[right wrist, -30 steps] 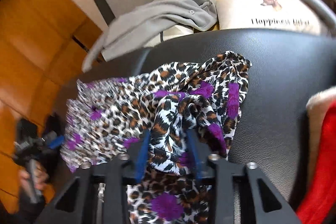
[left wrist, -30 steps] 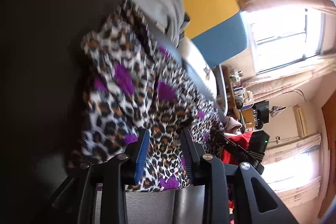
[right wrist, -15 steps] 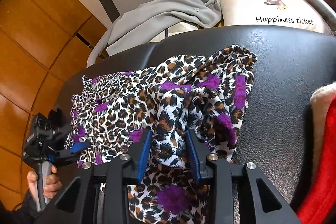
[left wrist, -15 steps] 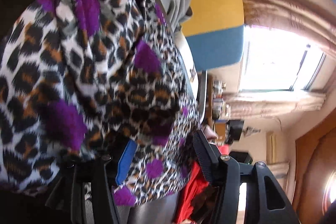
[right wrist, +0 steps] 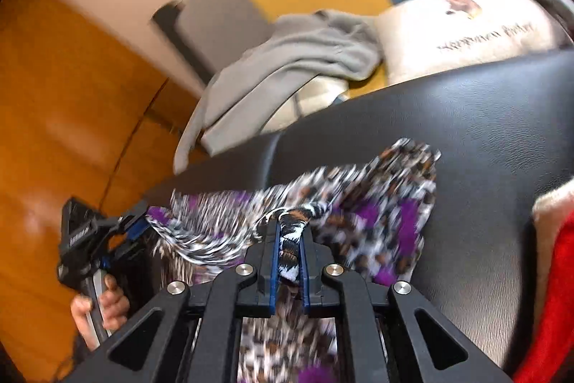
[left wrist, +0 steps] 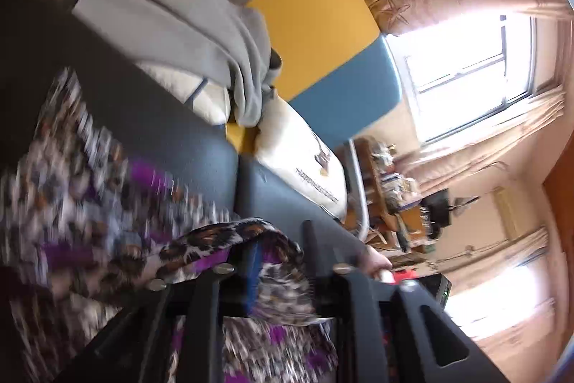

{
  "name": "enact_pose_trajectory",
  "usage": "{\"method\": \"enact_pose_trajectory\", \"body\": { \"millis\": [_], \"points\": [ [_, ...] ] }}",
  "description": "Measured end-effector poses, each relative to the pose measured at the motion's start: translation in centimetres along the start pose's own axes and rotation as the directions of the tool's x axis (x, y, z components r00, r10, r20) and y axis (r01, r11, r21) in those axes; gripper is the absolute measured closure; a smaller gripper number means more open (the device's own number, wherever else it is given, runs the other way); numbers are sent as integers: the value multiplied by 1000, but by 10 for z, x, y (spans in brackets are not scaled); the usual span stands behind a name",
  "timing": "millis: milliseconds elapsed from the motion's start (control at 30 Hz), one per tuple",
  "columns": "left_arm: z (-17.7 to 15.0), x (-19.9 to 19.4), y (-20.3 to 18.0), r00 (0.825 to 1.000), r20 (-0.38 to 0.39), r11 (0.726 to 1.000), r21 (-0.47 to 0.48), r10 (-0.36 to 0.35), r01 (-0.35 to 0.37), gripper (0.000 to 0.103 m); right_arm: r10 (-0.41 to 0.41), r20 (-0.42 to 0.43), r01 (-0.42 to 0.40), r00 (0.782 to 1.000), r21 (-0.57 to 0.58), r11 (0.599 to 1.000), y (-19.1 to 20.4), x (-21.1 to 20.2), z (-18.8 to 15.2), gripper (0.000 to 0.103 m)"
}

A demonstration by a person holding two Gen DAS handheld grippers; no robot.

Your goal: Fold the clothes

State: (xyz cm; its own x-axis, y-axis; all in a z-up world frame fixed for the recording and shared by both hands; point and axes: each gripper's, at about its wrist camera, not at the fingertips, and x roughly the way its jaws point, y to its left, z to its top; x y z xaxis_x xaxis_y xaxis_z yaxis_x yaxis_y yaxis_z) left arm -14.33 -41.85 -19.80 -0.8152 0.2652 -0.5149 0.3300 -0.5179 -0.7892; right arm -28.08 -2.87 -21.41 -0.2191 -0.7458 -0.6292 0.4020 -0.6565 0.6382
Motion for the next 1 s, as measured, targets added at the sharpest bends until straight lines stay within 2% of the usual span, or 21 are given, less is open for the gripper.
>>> {"method": "enact_pose_trajectory", "body": {
  "millis": [67,100,133,200,333,400,500,567,633,733,833,1000],
  "points": [
    [11,-3,4,998,20,998,-8,58,-58,72,4,44,-9,999,100,995,-19,4,12,88],
    [14,-7,7,997,35,998,-12,66,-66,70,22,56,-29,998,136,990,-26,5,15,82],
    [17,-11,10,996,49,997,-17,74,-74,70,35,63,-46,997,168,985,-32,6,17,66],
    [15,-32,22,992,99,996,-27,84,-82,67,29,74,-40,997,152,988,-33,1,16,55],
    [-1,-77,61,973,162,986,-52,167,-161,66,-45,70,42,997,36,998,-21,-12,3,55],
    [-17,-92,71,959,183,975,-6,219,-221,66,-101,62,104,993,-39,994,-13,-17,-6,55],
    [-42,-94,80,954,135,955,88,270,-282,65,-210,55,217,976,-164,962,-4,-15,-20,55],
    [-51,-94,87,965,74,962,94,251,-257,65,-267,58,273,962,-221,936,-2,-9,-23,55],
    [-59,-93,94,975,8,971,87,221,-221,65,-290,59,296,955,-231,927,-2,-2,-20,55],
    [-57,-87,91,979,-26,975,97,201,-198,65,-308,55,312,950,-229,922,1,11,-15,55],
    [-47,-73,87,987,-77,988,74,140,-134,65,-343,40,341,938,-266,902,5,25,-21,55],
    [-31,-40,97,981,-189,997,-47,45,-54,65,-374,51,371,926,-314,874,5,33,-34,48]
  ]
}}
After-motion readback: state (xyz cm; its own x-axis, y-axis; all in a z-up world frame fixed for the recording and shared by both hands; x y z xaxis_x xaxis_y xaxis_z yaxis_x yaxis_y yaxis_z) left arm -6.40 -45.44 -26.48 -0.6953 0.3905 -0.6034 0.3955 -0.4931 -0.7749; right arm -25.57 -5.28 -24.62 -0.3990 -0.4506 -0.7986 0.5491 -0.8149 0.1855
